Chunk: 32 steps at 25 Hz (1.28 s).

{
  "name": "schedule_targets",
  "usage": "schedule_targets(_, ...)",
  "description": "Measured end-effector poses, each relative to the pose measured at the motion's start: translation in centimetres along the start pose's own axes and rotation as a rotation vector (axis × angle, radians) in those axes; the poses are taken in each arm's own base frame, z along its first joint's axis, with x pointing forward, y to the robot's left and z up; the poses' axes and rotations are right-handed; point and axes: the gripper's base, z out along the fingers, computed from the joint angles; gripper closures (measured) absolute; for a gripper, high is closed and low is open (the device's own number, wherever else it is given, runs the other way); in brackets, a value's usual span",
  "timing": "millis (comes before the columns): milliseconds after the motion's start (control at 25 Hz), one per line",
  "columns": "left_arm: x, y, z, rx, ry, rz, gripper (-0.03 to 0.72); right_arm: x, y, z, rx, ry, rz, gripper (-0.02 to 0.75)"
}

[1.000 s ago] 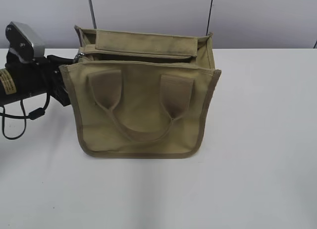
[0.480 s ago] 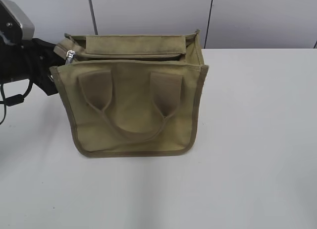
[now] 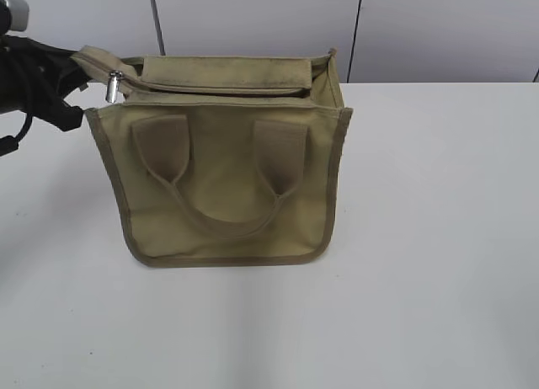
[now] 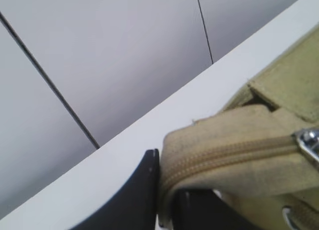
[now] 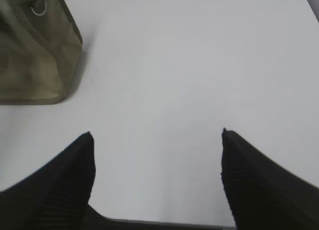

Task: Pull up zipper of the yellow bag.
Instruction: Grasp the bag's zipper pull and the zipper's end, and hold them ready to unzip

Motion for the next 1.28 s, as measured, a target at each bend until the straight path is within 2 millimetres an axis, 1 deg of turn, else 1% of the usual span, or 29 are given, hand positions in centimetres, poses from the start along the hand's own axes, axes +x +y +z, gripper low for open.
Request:
schedule_targets(80,0.1,0.0,0.0,-0.003,0.007,-0.031,0.629,-1.2,0.2,0.2,-0.031,-0.029,-0.028,0.160)
schedule_targets(200,0.1,0.0,0.0,-0.005,0.009,-0.053,0.629,-3.1,0.5,1.6,-0.084,-0.048,-0.025,0.160)
schedule_targets(320,0.1,0.0,0.0,-0.005,0.008,-0.060,0.629,-4.9,0.7,3.6,-0.136,-0.034,0.007,0.160)
schedule_targets(480,-0.1,0.1,-0.1,-0.007,0.001,-0.060,0.629,-7.3,1.1,6.6,-0.239,0.053,-0.051,0.160)
schedule_targets(760,-0.5,0.1,-0.3,-0.010,-0.021,-0.057,0.629,-13.1,2.2,10.9,-0.393,0.082,-0.116,0.169)
schedule_targets(800,-0.6,0.1,-0.3,-0.004,-0.029,-0.052,0.629,-13.6,2.6,12.0,-0.419,0.105,-0.122,0.172)
schedule_targets(920,-0.9,-0.3,-0.3,0.040,-0.057,-0.004,0.629,-15.3,4.7,13.6,-0.494,0.104,-0.131,0.172)
schedule_targets(1040,-0.9,-0.7,-0.3,0.080,-0.062,0.044,0.629,-16.4,7.4,15.9,-0.552,0.138,-0.062,0.174)
schedule_targets(1120,-0.9,-0.9,-0.4,0.100,-0.059,0.071,0.629,-16.5,9.7,17.7,-0.597,0.194,-0.038,0.174)
schedule_targets(1200,-0.8,-1.1,-0.4,0.117,-0.056,0.094,0.629,-16.2,12.0,19.4,-0.633,0.251,-0.029,0.174)
schedule_targets(1280,-1.1,-1.1,-0.6,0.118,-0.061,0.104,0.629,-16.2,14.6,21.0,-0.670,0.291,-0.027,0.175)
